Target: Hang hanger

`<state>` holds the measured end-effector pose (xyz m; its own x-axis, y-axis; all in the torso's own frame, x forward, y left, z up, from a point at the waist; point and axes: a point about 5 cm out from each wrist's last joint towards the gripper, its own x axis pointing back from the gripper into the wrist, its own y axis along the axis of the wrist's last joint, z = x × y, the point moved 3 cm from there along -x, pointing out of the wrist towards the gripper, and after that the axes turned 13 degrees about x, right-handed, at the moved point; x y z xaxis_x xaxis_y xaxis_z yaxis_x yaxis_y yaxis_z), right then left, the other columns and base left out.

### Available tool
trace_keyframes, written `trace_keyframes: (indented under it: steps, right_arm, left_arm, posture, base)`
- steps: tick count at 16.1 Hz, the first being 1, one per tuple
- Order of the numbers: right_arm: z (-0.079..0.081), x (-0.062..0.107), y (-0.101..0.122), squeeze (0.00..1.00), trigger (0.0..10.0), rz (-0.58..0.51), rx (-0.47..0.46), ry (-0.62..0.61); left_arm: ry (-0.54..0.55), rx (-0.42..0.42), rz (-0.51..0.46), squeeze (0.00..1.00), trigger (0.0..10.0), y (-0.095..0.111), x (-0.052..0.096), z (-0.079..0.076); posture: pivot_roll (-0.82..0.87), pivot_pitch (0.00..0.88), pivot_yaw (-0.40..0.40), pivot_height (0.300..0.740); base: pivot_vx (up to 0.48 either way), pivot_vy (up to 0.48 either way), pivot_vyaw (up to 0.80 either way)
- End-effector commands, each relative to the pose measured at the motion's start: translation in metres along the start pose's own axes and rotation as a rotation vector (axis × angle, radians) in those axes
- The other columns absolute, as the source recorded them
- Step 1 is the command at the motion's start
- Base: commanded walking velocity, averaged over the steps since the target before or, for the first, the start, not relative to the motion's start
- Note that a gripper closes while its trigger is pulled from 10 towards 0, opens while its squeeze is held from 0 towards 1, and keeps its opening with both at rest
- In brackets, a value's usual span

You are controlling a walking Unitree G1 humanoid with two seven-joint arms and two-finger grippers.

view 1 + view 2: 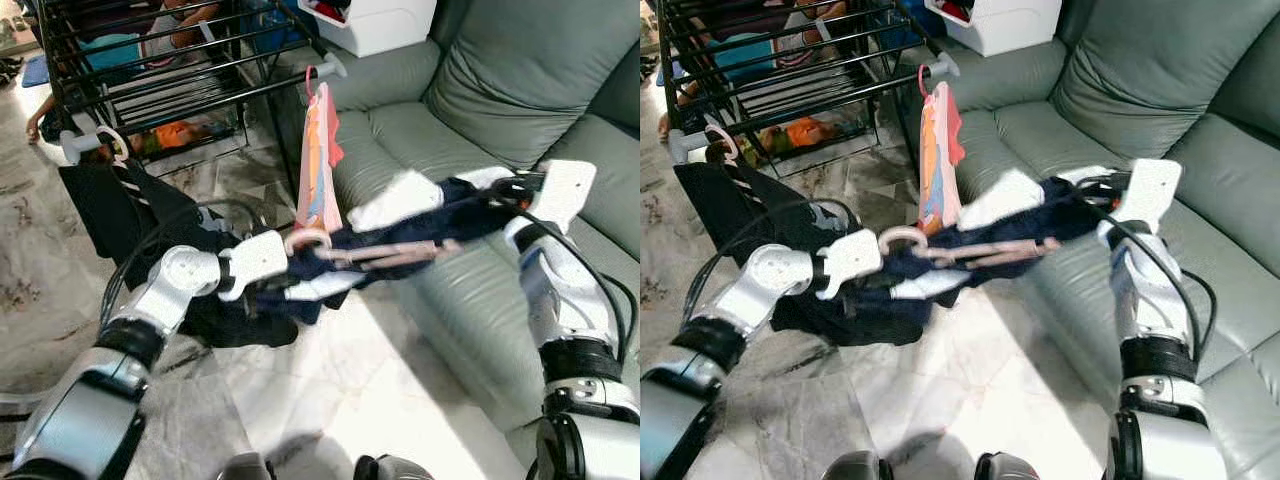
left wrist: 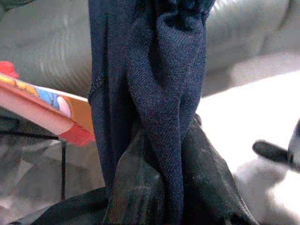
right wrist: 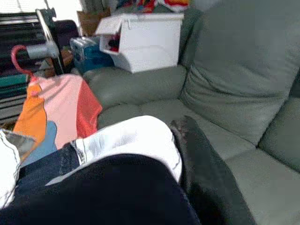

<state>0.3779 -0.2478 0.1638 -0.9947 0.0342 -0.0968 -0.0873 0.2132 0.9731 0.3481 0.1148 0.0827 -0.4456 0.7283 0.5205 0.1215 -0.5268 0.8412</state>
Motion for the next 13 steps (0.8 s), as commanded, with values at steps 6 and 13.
trace_keyframes:
  steps: [6,13]
  right_arm:
    - [-0.033,0.002,0.004,0.0,0.0,-0.014,0.167,-0.125]
    - [-0.028,0.004,-0.007,0.0,0.0,0.01,0.132,-0.145]
  left_arm:
    - [0.132,0.262,-0.12,0.0,0.0,-0.007,0.028,0.03]
    - [0.236,0.2,0.036,0.0,0.0,-0.031,0.025,0.033]
  posture:
    - [-0.06,0.019,0.017,0.74]
    - [-0.07,0.019,0.025,0.74]
  base:
    - [0.0,0.0,0.0]
    - [0.0,0.0,0.0]
